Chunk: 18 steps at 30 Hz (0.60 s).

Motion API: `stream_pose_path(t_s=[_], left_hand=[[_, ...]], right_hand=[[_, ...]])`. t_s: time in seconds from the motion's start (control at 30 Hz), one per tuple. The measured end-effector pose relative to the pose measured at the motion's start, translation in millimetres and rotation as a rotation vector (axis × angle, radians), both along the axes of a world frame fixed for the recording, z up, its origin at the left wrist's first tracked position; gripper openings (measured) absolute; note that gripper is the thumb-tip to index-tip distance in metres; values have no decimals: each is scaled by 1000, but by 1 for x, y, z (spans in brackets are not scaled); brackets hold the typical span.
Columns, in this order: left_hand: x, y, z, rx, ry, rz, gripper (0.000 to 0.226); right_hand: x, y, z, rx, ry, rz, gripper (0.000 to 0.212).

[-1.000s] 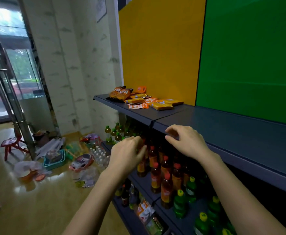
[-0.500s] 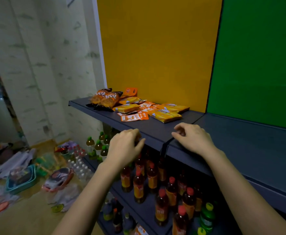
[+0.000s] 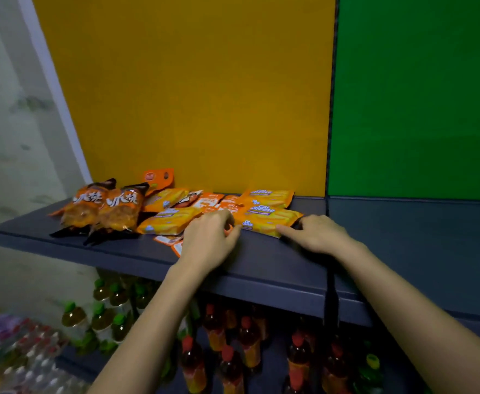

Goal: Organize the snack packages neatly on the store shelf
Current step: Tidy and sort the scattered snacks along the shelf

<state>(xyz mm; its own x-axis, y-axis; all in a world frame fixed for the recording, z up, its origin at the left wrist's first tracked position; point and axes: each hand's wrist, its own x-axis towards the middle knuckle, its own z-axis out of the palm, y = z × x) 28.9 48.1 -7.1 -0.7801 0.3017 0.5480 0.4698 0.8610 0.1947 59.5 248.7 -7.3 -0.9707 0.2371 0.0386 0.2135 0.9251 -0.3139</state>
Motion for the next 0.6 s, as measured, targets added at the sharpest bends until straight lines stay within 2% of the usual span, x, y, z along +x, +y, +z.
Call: stream_pose_path(t_s=[0.13, 0.33, 0.43, 0.6], left_hand=[[-40, -11, 3, -26, 10, -83, 26], [-77, -7, 5, -16, 29, -164, 26], [-90, -2, 7, -20, 13, -163, 28], [-106, 2, 14, -10, -31, -122, 29]], right_hand=[[-26, -18, 9, -10, -69, -163, 95], [-58, -30, 8, -101, -57, -301, 110], [-69, -34, 8, -189, -33, -325, 106], [-81, -27, 11, -492, 20, -307, 83]])
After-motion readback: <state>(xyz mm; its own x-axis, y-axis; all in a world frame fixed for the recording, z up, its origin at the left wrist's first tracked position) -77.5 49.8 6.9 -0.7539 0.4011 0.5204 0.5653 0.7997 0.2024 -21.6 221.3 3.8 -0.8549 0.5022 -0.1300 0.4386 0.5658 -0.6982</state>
